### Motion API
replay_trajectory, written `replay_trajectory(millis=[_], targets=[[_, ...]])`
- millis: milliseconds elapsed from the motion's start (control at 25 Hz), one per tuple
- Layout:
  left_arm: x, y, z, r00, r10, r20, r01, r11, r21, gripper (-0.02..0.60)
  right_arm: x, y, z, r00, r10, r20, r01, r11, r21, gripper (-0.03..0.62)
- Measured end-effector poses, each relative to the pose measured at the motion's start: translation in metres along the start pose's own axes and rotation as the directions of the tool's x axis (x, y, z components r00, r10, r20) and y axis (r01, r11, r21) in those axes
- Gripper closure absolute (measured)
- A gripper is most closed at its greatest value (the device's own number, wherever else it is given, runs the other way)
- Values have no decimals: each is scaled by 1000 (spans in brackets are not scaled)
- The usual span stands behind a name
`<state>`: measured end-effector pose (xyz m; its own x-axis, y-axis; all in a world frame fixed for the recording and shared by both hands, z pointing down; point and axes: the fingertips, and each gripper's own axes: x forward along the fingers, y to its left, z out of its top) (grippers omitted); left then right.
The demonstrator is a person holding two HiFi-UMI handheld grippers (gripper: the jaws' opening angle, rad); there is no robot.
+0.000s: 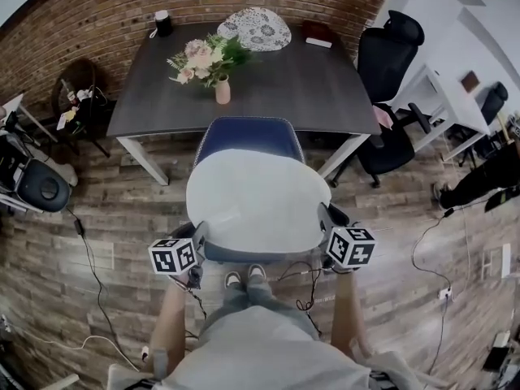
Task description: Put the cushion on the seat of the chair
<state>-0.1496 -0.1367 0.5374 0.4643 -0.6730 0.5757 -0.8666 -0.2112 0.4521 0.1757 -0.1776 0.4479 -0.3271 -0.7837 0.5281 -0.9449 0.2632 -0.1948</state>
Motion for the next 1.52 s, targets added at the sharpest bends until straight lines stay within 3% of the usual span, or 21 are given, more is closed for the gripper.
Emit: replay_trajectory(millis=[520, 1120, 1520], targets=[[12, 29, -58, 991, 85, -102, -94, 992, -83, 534, 49, -5, -53, 989, 56, -136, -56, 998, 7, 548], [44, 71, -193, 953, 106, -283, -160, 971, -175, 534, 94, -20, -194, 941, 85, -329, -69, 996, 62, 548], [62, 86, -235, 933, 114, -341, -196, 957, -215, 534, 118, -30, -241, 913, 98, -396, -74, 994, 76, 548]])
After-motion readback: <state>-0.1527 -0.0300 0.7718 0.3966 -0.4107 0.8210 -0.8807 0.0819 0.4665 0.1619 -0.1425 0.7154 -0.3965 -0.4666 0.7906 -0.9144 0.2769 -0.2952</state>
